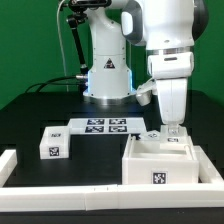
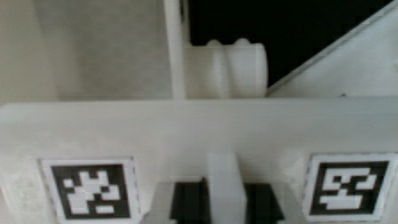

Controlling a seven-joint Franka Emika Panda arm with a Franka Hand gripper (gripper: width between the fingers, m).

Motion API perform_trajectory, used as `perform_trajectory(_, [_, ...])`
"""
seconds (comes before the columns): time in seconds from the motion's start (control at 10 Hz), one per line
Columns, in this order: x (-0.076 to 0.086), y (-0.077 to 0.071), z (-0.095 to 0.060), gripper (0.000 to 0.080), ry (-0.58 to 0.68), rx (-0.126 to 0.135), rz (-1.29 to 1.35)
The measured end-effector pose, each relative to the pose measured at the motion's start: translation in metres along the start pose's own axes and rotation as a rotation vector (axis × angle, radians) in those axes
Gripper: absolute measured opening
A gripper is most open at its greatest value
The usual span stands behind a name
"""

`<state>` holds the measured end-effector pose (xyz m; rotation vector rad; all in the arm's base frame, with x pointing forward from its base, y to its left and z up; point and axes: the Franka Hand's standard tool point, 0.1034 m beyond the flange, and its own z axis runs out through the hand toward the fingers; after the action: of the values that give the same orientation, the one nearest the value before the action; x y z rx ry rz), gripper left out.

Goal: Assemble cabinet

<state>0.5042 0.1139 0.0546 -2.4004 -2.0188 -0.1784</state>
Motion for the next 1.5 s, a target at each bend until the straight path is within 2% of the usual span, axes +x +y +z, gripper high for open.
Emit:
perform_trajectory(0.3, [0.000,0.000,0.000,0.0070,0.000,0.000,0.000])
perform_trajectory(0.6, [0.001,0.028,0.000,0.0070,0.000,-0.001,-0.017])
perform_trajectory(1.1, [0.004,0.064,0.003,0.0071,-0.006,0.015,0.000])
perform_trajectory(1.3, [0.004,0.074,0.004,0.0072,-0.005,0.013,0.005])
perform_trajectory(1.5, [0.003,0.074,0.004,0.0072,-0.010,0.023,0.008])
